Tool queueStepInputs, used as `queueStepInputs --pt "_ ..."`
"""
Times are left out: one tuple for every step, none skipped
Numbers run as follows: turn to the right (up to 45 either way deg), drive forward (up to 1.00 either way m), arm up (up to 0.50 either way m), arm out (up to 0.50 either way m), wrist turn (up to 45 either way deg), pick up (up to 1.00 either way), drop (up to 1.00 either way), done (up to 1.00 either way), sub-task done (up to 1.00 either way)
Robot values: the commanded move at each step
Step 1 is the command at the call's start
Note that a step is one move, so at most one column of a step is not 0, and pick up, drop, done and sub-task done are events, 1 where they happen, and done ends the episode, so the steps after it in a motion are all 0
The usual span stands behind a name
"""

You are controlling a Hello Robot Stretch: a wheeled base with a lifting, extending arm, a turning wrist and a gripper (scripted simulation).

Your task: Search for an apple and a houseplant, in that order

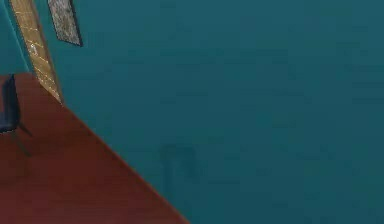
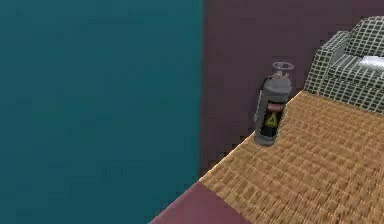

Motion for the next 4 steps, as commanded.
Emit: queueStepInputs --pt "-36.0 0.0 0.0 0.0 0.0 0.0 0.0 0.0 0.0" --pt "0.0 1.0 0.0 0.0 0.0 0.0 0.0 0.0 0.0" --pt "0.0 1.0 0.0 0.0 0.0 0.0 0.0 0.0 0.0" --pt "-3.0 0.0 0.0 0.0 0.0 0.0 0.0 0.0 0.0"
